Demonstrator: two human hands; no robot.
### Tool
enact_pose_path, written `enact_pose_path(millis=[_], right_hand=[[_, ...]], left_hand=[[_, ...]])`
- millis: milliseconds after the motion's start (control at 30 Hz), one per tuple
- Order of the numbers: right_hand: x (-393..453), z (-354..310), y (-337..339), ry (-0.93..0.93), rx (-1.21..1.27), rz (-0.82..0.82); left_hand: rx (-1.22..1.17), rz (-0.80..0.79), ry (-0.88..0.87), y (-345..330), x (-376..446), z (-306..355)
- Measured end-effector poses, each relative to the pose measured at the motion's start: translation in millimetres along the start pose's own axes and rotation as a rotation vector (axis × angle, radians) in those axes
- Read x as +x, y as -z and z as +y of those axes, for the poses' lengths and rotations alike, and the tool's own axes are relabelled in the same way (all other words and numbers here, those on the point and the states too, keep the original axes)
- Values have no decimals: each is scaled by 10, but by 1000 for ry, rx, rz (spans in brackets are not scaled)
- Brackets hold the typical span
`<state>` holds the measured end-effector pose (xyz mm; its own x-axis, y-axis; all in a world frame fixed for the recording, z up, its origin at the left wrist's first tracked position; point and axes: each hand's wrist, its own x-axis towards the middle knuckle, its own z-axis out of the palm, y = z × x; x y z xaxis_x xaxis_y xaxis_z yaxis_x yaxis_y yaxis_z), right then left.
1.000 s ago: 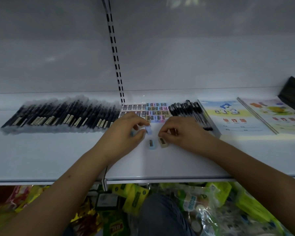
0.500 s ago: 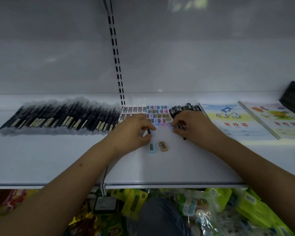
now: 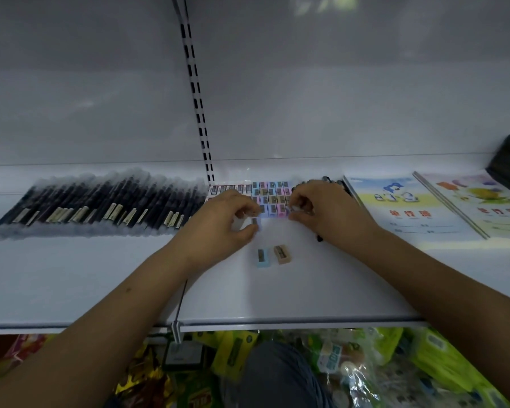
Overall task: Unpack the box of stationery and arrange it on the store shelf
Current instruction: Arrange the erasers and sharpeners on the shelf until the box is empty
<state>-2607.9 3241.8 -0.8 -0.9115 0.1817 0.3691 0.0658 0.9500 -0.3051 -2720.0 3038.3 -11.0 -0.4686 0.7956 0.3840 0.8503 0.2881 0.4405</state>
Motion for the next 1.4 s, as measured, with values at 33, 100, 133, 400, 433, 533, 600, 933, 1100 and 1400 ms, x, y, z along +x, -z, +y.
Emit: enact_pose_path(millis=[33,100,133,400,433,533,600,933,1100,1400], right_hand=[[-58,-40,31,50,9,-1],[-235,-145,92,162,88,-73],[-335,-201,112,191,144,-137],[-305,-254,-59,149,250,-128],[-259,-254,-77,136,248,-110],[-168,-230,-104,130,189,-74],[-161,-189,-85,141,158,-48],[-82,156,90,34,-31,-22],[35,95,2,44,-74,-44],[-82,-138,61,224,110,-46]], left_hand=[[-21,10,-17,35,-44,30],[-73,-34,-81,110,-165,104],[-90,-84,-115,135,-234,139],[-13,-58,-135,0,-270,89],[3,-36,-134,-27,-232,77],[53,5,-148,-94,-118,77],[56,30,-153,-99,-75,75],[93,22,-86,-65,-80,-32],[111,4,-108,-87,-14,-12],[109,14,-154,-65,9,-46]])
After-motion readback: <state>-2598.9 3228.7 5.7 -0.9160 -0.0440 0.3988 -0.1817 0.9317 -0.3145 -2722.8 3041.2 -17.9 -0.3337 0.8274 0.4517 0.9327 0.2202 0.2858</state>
